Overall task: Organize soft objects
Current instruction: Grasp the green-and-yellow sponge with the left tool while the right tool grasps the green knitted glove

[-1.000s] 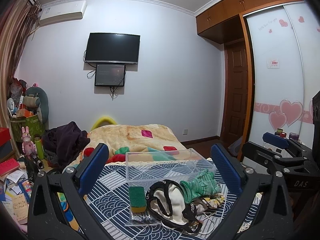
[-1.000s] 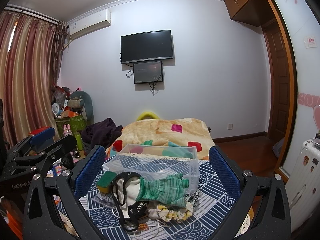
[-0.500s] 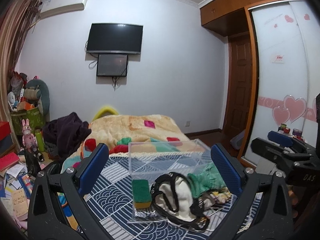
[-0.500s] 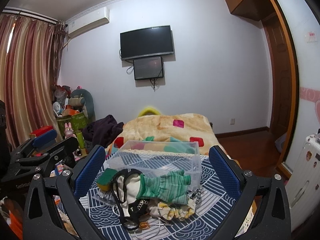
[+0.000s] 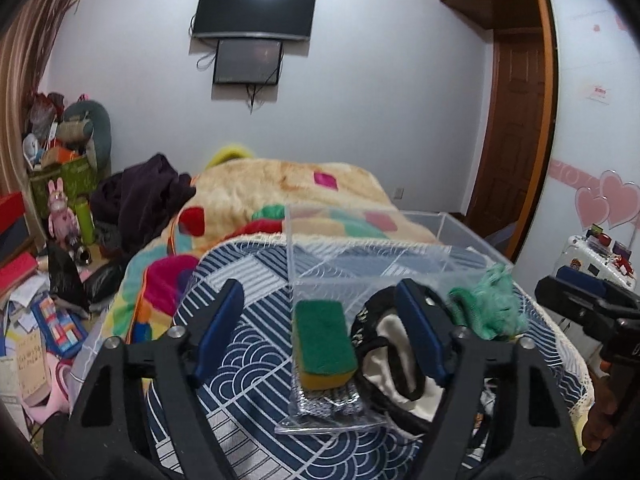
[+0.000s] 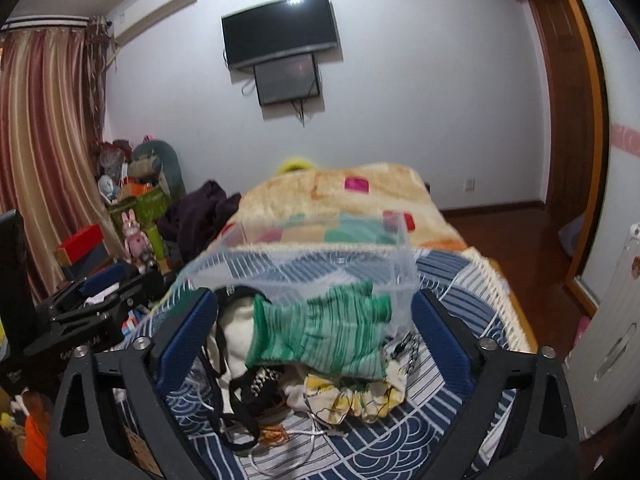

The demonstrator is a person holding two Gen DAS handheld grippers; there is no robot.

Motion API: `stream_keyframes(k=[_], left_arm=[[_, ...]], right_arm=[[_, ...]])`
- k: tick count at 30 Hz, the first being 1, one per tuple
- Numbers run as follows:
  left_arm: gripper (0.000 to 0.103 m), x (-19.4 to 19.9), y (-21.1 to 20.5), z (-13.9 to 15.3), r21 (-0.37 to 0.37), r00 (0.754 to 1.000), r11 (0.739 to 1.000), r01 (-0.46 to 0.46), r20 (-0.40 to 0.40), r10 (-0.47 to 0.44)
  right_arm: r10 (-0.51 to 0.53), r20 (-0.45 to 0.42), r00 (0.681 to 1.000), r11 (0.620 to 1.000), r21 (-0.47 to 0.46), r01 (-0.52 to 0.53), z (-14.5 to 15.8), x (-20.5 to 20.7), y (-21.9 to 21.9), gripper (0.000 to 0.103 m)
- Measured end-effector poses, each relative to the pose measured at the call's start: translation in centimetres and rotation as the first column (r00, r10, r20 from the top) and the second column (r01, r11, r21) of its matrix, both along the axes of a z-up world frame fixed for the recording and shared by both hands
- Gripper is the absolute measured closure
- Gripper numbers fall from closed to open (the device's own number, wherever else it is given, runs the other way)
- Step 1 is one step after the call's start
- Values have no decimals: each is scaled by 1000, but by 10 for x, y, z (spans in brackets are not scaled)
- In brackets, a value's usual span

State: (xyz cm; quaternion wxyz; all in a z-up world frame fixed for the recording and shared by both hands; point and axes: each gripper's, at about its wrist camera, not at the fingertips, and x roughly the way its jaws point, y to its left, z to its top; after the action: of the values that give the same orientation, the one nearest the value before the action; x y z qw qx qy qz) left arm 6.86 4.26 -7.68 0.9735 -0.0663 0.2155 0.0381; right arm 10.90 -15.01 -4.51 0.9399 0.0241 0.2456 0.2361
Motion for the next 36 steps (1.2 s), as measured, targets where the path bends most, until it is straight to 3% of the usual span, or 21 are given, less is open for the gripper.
stream_keyframes(k=[4, 11, 16, 20, 22, 28, 36], left_arm=[[36, 10, 8, -11, -24, 999, 1000, -8, -43, 7], [37, 26, 15, -35, -32, 993, 999, -21, -115, 17], [44, 30, 13, -40, -43, 991, 999, 5, -135, -11], [61, 31, 6, -40, -55, 988, 997, 51, -144, -58], [71, 30, 3, -40, -66, 985, 995, 78, -147, -87], [76, 23, -7, -33, -20, 989, 997, 78, -121, -79], [78, 3, 0, -5, -44, 996, 996, 79, -30, -80]], right_arm=[[7, -60, 998, 1000, -9, -8, -13, 7, 1, 17], [15, -151, 988, 1000, -21, -19, -31, 22, 6, 28], [14, -192, 981, 1000, -25, -19, -37, 26, 8, 46], [15, -191, 981, 999, -26, -21, -36, 25, 5, 59], [21, -189, 982, 999, -30, -27, -35, 25, 6, 73], [22, -160, 987, 999, -28, -26, -31, 24, 3, 90], [8, -103, 995, 1000, 9, -7, -15, 18, -4, 93]])
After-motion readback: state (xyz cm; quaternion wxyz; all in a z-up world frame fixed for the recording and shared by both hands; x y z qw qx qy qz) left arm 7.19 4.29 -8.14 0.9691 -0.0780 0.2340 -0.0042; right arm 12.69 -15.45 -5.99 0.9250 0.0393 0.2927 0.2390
